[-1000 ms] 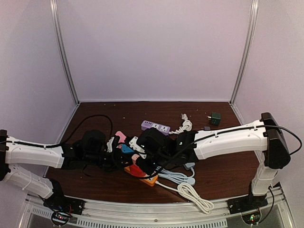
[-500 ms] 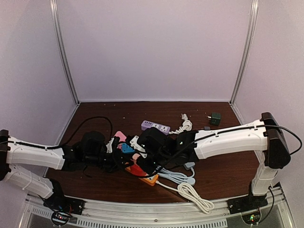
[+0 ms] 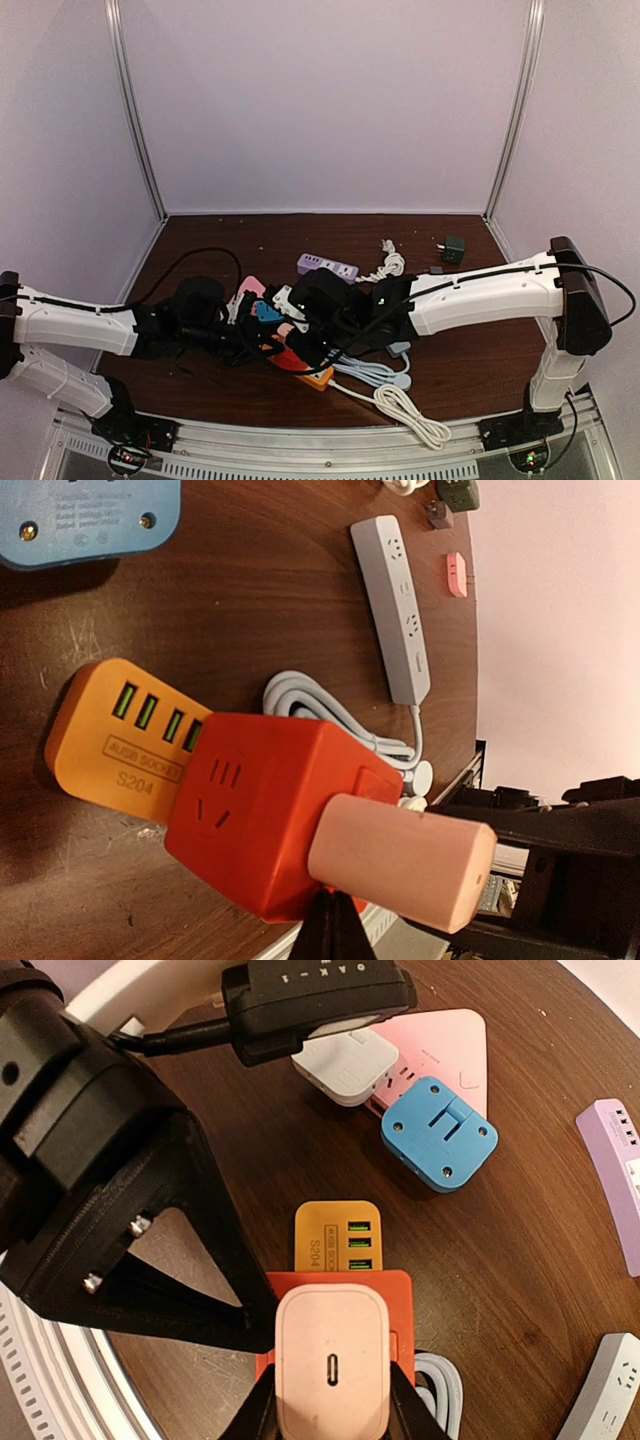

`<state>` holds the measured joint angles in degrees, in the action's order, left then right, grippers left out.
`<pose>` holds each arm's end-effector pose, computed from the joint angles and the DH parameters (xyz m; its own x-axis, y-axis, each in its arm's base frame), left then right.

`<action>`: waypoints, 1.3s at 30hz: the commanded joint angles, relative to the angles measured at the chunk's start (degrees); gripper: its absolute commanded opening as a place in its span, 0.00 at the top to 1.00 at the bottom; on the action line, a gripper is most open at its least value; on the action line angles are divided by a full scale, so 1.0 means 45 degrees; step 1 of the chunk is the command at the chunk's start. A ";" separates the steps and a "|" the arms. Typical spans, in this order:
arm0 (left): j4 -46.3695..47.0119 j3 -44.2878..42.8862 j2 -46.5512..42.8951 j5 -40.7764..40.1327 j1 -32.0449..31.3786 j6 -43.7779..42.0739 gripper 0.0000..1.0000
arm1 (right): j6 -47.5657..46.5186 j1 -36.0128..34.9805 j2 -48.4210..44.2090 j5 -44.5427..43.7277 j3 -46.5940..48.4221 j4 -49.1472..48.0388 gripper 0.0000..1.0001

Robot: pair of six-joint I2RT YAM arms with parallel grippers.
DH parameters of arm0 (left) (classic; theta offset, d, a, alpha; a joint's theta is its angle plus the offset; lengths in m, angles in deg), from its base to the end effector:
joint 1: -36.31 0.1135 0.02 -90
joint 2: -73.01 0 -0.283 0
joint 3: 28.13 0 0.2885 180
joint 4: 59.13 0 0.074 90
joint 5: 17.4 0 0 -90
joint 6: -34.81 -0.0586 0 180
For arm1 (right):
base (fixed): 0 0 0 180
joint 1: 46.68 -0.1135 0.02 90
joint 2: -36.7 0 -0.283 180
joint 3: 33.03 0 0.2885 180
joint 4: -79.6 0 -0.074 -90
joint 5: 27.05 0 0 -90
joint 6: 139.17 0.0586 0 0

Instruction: Pull the plug off the socket

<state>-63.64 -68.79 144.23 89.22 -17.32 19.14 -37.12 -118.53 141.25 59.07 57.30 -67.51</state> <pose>0.1548 -0.2385 0.1600 -0.9686 -0.2407 -0.0628 -0.0822 0.5480 -0.8324 0.1473 0.4367 0.2195 -0.4181 -0.6068 -0.6759 -0.8655 0.4921 0.0936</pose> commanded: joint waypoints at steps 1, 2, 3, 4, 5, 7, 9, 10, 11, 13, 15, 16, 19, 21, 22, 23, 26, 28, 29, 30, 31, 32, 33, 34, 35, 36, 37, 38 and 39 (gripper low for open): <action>-0.1919 -0.0106 0.0414 -0.0663 -0.0075 0.0245 1.00 | 0.0230 -0.0009 -0.0551 0.0108 -0.0118 -0.1073 0.87; -0.2089 -0.0223 0.0495 -0.0729 -0.0075 0.0259 1.00 | 0.0258 -0.0009 -0.0582 0.0131 -0.0125 -0.1094 0.87; -0.2363 -0.0357 0.0603 -0.0854 -0.0075 0.0251 1.00 | 0.0252 -0.0014 -0.0615 0.0107 -0.0106 -0.1119 0.87; -0.2452 -0.0443 0.0702 -0.0871 -0.0075 0.0257 1.00 | 0.0251 -0.0014 -0.0668 0.0057 -0.0101 -0.1125 0.88; -0.2473 -0.0495 0.0788 -0.0868 -0.0075 0.0292 1.00 | 0.0251 -0.0010 -0.0728 0.0010 -0.0118 -0.1152 0.88; -0.2573 -0.0570 0.0938 -0.0922 -0.0075 0.0384 1.00 | 0.0234 -0.0009 -0.0894 -0.0087 -0.0201 -0.1261 0.88; -0.2692 -0.0601 0.1036 -0.1002 -0.0075 0.0431 1.00 | 0.0213 -0.0009 -0.1017 -0.0149 -0.0316 -0.1394 0.88; -0.2744 -0.0619 0.1088 -0.1016 -0.0075 0.0469 1.00 | 0.0202 -0.0009 -0.1067 -0.0141 -0.0421 -0.1484 0.88; -0.2829 -0.0639 0.1146 -0.1054 -0.0075 0.0475 1.00 | 0.0194 -0.0009 -0.1110 -0.0169 -0.0465 -0.1563 0.88; -0.2929 -0.0694 0.1236 -0.1085 -0.0075 0.0512 1.00 | 0.0230 -0.0009 -0.1169 -0.0234 -0.0524 -0.1599 0.88; -0.3024 -0.0715 0.1296 -0.1157 -0.0075 0.0567 1.00 | 0.0263 -0.0009 -0.1291 -0.0281 -0.0624 -0.1691 0.88; -0.3032 -0.0717 0.1328 -0.1177 -0.0075 0.0590 1.00 | 0.0287 -0.0009 -0.1355 -0.0296 -0.0686 -0.1814 0.89; -0.3190 -0.0729 0.1393 -0.1331 -0.0075 0.0659 1.00 | 0.0285 -0.0009 -0.1508 -0.0374 -0.0799 -0.1998 0.88; -0.3282 -0.0710 0.1409 -0.1421 -0.0075 0.0718 1.00 | 0.0308 -0.0009 -0.1576 -0.0461 -0.0845 -0.2038 0.89; -0.3311 -0.0692 0.1428 -0.1444 -0.0075 0.0743 1.00 | 0.0300 -0.0009 -0.1633 -0.0453 -0.0899 -0.2116 0.89; -0.3351 -0.0682 0.1447 -0.1464 -0.0075 0.0780 1.00 | 0.0308 -0.0009 -0.1681 -0.0460 -0.0960 -0.2204 0.89; -0.3463 -0.0732 0.1504 -0.1541 -0.0075 0.0857 1.00 | 0.0321 -0.0010 -0.1771 -0.0461 -0.1085 -0.2377 0.89; -0.3671 -0.0875 0.1578 -0.1611 -0.0070 0.0866 1.00 | 0.0329 -0.0009 -0.1851 -0.0453 -0.1167 -0.2525 0.89; -0.3692 -0.0917 0.1634 -0.1617 -0.0075 0.0888 1.00 | 0.0324 -0.0009 -0.1906 -0.0467 -0.1201 -0.2575 0.89; -0.3693 -0.0947 0.1695 -0.1613 -0.0065 0.0913 1.00 | 0.0329 -0.0009 -0.1960 -0.0498 -0.1232 -0.2613 0.89; -0.3702 -0.0980 0.1754 -0.1615 -0.0074 0.0914 1.00 | 0.0329 -0.0009 -0.2025 -0.0529 -0.1270 -0.2652 0.89; -0.3713 -0.1006 0.1820 -0.1608 -0.0075 0.0938 1.00 | 0.0288 -0.0009 -0.2082 -0.0559 -0.1333 -0.2698 0.89; -0.3704 -0.1012 0.1870 -0.1595 -0.0075 0.0955 1.00 | 0.0241 -0.0009 -0.2143 -0.0590 -0.1363 -0.2733 0.89; -0.3708 -0.1039 0.1927 -0.1576 -0.0075 0.0953 1.00 | 0.0191 -0.0009 -0.2184 -0.0662 -0.1369 -0.2755 0.89; -0.3704 -0.1077 0.1971 -0.1571 -0.0075 0.0948 1.00 | 0.0151 -0.0009 -0.2236 -0.0764 -0.1385 -0.2711 0.89; -0.3711 -0.1104 0.2001 -0.1561 -0.0073 0.0950 1.00 | 0.0112 -0.0009 -0.2269 -0.0826 -0.1399 -0.2674 0.89; -0.3729 -0.1127 0.2019 -0.1560 -0.0075 0.0982 1.00 | 0.0082 -0.0009 -0.2317 -0.0860 -0.1418 -0.2652 0.89; -0.3741 -0.1144 0.2024 -0.1559 -0.0075 0.1010 1.00 | 0.0061 -0.0009 -0.2353 -0.0864 -0.1462 -0.2669 0.88; -0.3762 -0.1166 0.2025 -0.1574 -0.0075 0.1021 1.00 | 0.0022 -0.0009 -0.2426 -0.0792 -0.1504 -0.2705 0.88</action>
<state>-69.54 -75.90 150.09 87.75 -18.13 23.40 -35.85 -118.27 136.53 56.95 49.67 -73.37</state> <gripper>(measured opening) 0.006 0.290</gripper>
